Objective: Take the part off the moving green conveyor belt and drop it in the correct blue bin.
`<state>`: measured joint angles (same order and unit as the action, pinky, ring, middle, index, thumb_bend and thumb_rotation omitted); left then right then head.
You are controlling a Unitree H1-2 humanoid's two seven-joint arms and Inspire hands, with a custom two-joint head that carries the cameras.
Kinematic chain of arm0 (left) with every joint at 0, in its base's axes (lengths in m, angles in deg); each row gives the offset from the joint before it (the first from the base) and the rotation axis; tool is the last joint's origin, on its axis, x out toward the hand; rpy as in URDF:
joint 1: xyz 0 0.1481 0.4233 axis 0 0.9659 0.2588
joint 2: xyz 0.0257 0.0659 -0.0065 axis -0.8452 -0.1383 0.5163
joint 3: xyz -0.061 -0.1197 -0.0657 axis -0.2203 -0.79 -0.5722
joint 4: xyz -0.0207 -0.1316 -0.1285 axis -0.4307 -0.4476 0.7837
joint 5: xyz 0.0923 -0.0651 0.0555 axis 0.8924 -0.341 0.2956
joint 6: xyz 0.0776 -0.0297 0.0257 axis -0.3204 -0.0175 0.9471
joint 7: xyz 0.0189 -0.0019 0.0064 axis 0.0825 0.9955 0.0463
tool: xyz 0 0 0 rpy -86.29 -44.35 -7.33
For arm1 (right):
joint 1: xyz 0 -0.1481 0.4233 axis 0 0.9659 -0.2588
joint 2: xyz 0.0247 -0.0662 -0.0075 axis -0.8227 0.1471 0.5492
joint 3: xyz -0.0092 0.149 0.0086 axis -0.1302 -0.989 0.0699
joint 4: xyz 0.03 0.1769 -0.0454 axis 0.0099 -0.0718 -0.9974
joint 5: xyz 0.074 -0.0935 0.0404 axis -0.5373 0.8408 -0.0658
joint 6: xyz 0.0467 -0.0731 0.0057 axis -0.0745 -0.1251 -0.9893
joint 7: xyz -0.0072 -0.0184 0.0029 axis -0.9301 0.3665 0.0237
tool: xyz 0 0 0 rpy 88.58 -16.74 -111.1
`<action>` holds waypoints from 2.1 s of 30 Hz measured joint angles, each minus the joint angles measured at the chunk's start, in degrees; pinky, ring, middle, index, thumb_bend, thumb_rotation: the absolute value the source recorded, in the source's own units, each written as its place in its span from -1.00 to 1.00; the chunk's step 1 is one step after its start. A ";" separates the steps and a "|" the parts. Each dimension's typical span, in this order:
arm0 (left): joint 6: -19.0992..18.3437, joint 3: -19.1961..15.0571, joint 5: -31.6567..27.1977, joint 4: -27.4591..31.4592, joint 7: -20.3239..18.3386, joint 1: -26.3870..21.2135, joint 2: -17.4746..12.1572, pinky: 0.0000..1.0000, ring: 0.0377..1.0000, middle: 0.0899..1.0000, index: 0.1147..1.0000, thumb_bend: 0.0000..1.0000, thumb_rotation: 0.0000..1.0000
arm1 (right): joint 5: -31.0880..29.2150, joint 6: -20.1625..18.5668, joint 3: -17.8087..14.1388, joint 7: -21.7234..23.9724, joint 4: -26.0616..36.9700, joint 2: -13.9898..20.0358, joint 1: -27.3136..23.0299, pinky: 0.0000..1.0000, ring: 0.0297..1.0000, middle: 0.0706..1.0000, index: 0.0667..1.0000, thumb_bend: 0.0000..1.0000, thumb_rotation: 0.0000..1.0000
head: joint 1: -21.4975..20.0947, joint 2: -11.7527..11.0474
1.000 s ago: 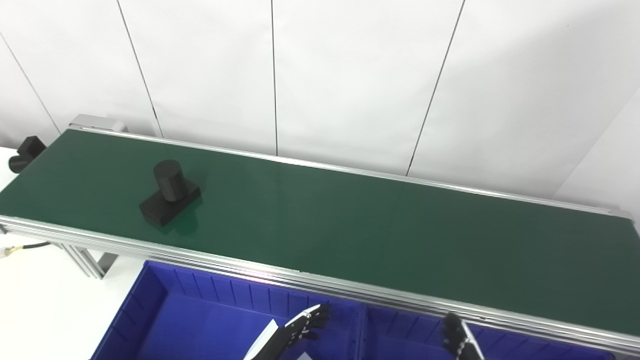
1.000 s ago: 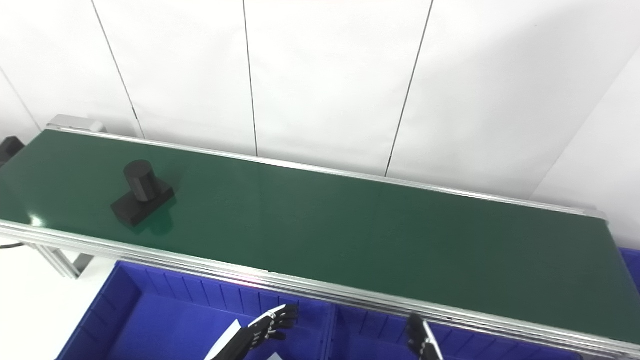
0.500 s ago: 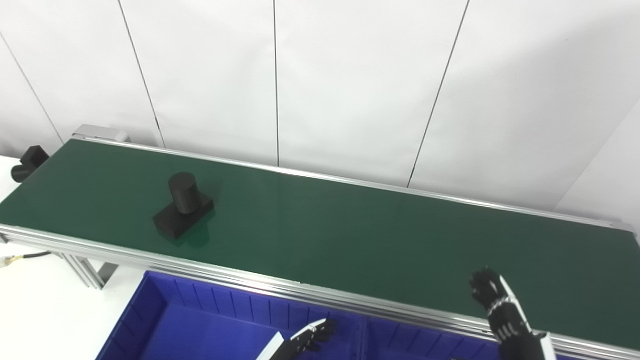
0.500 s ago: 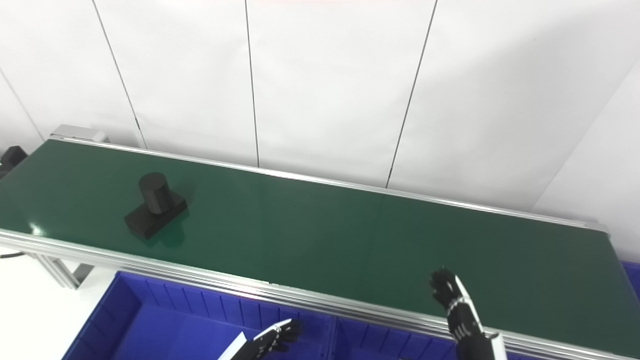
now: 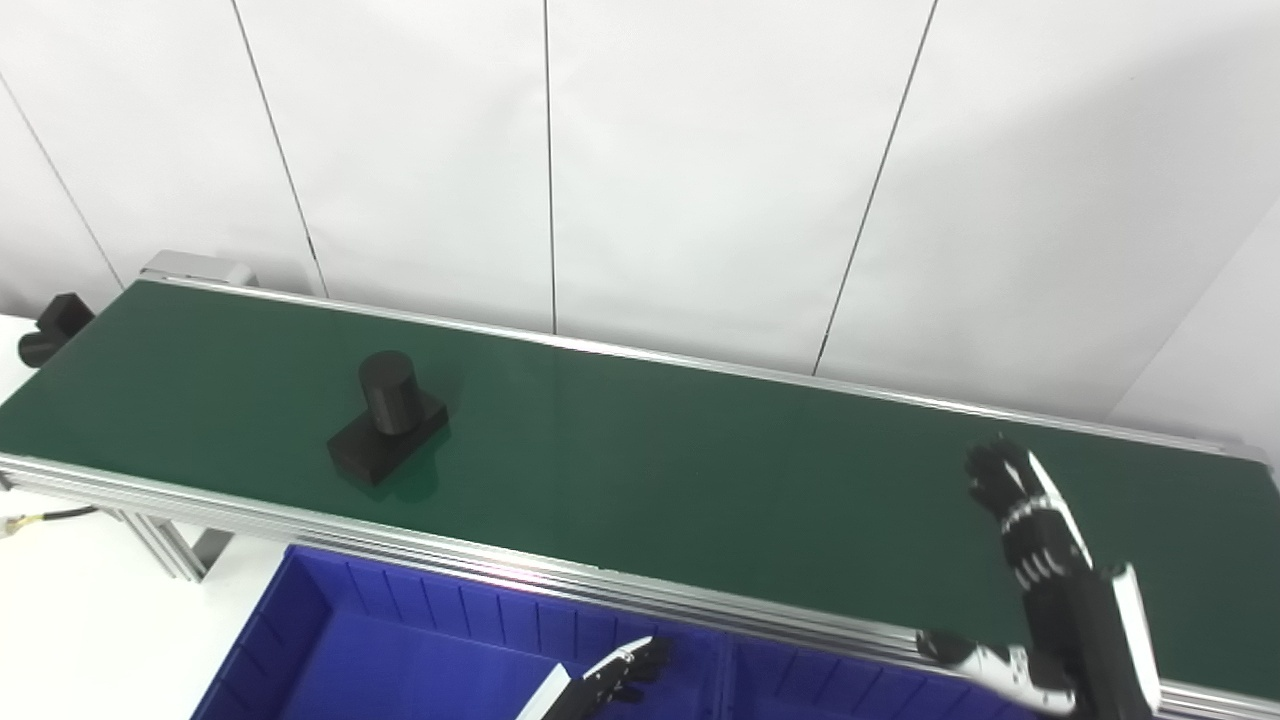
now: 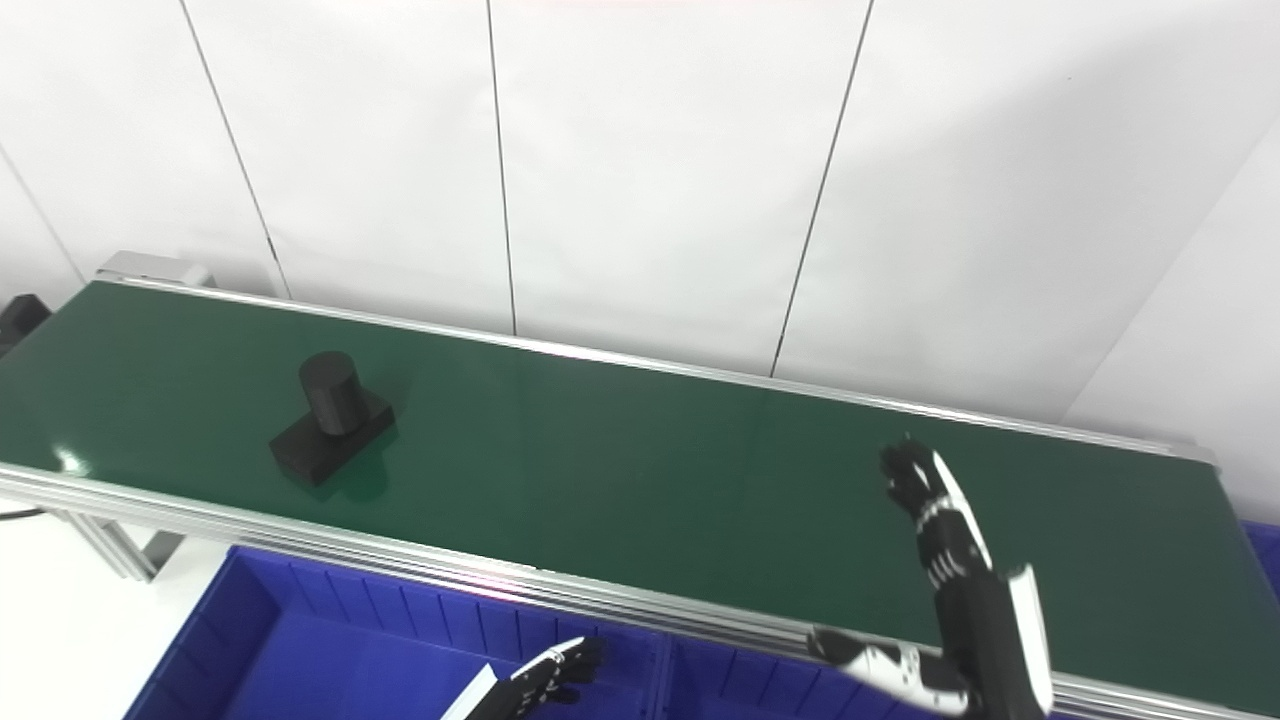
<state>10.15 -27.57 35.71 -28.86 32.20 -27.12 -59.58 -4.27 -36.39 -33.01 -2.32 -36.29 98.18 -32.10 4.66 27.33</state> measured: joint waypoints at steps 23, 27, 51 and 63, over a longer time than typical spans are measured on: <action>0.03 -0.50 -3.29 -4.12 -3.32 -3.43 0.00 0.60 0.68 0.72 0.72 0.56 0.51 | 7.37 -15.40 6.51 4.38 -10.18 -0.22 -19.12 0.75 0.84 0.82 0.85 0.83 -0.06 | -3.24 -0.18; 0.03 -0.35 -2.86 -4.37 -2.66 -3.96 0.00 0.54 0.62 0.65 0.66 0.53 0.48 | 9.56 -16.21 7.56 4.09 -13.33 -1.53 -22.39 0.63 0.81 0.83 0.86 0.85 0.00 | -5.09 -0.09; 0.03 -1.80 -4.55 -3.22 -3.30 -3.89 -2.00 0.42 0.53 0.56 0.53 0.43 0.60 | 19.35 -21.44 13.05 0.23 -33.75 -11.16 -35.57 0.65 0.78 0.81 0.86 0.93 0.01 | -18.98 2.55; 0.03 -3.98 -5.64 -2.25 -7.26 -3.61 -2.33 0.41 0.49 0.51 0.48 0.37 0.70 | 22.08 -22.00 15.16 -3.11 -45.66 -14.62 -40.14 0.61 0.75 0.81 0.85 0.94 0.01 | -23.47 2.46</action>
<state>10.18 -31.55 30.07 -31.12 24.94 -30.73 -61.91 17.81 -58.39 -17.85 -5.43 -81.94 83.56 -72.24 -18.81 29.79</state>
